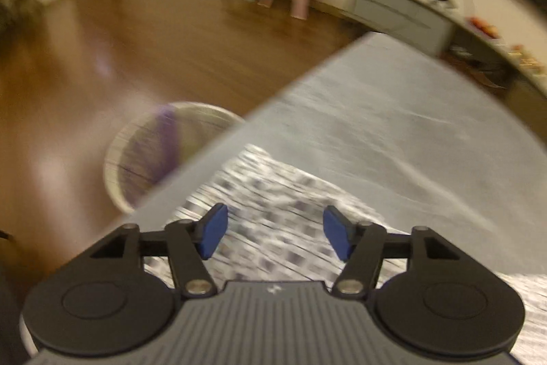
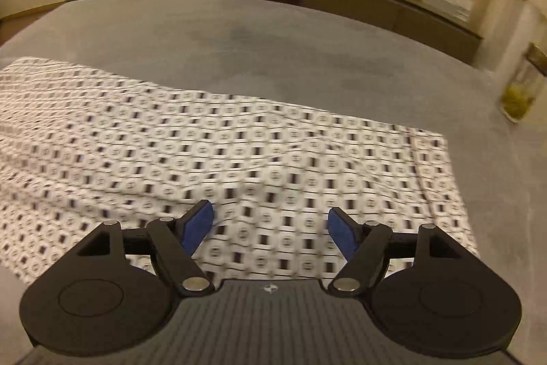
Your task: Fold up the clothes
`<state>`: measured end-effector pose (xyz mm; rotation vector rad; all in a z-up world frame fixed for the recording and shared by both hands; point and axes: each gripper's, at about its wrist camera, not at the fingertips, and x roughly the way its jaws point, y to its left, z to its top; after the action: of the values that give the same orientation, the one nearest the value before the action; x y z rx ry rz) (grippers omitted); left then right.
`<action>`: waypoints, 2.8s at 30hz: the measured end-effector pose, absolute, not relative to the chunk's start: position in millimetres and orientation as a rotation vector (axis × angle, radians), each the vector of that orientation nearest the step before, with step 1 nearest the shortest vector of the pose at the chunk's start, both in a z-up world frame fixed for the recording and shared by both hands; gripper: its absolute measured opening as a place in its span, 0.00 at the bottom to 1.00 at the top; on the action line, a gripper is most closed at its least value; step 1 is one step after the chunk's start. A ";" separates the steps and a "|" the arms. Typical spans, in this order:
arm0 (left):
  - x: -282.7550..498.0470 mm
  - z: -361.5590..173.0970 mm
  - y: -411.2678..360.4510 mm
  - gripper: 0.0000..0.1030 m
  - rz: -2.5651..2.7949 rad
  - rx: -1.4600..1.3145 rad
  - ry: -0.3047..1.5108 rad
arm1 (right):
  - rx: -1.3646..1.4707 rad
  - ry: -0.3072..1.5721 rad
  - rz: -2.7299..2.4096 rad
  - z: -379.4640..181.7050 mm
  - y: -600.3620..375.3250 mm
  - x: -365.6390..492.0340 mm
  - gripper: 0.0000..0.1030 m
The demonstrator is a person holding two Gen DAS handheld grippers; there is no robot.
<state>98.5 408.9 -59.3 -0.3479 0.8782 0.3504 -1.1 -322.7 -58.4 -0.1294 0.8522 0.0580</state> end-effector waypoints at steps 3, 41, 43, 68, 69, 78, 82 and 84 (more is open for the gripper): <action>98.4 -64.7 399.4 0.66 0.282 -0.289 0.887 | -0.131 0.850 0.014 -58.9 -322.6 0.3 0.73; 123.5 -42.5 231.4 0.64 0.003 -0.044 0.752 | 0.016 0.884 -0.209 -64.6 -350.0 6.2 0.86; 106.0 -47.5 264.0 0.64 0.058 -0.040 0.772 | 0.012 0.841 -0.200 -57.9 -347.1 3.8 0.87; 152.8 -79.5 59.1 0.59 -0.153 0.232 0.817 | -0.136 0.897 0.159 -64.2 -277.4 -45.0 0.87; 158.0 -81.5 54.6 0.62 -0.132 0.233 0.808 | -0.118 0.902 0.170 -65.5 -281.6 -45.5 0.87; 187.5 -70.4 57.1 0.58 -0.034 0.069 0.826 | -0.089 0.896 0.231 -65.3 -297.2 -63.9 0.87; 160.3 -38.7 67.7 0.59 -0.102 0.045 0.743 | -0.084 0.817 0.201 -55.1 -303.7 -50.4 0.82; 150.5 -30.5 83.1 0.60 -0.086 0.065 0.717 | -0.097 0.795 0.193 -54.1 -305.6 -34.5 0.82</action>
<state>150.5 83.1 -30.5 0.0652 0.7173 -0.0862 -34.5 -305.6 -54.1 -0.0974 0.7951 0.1926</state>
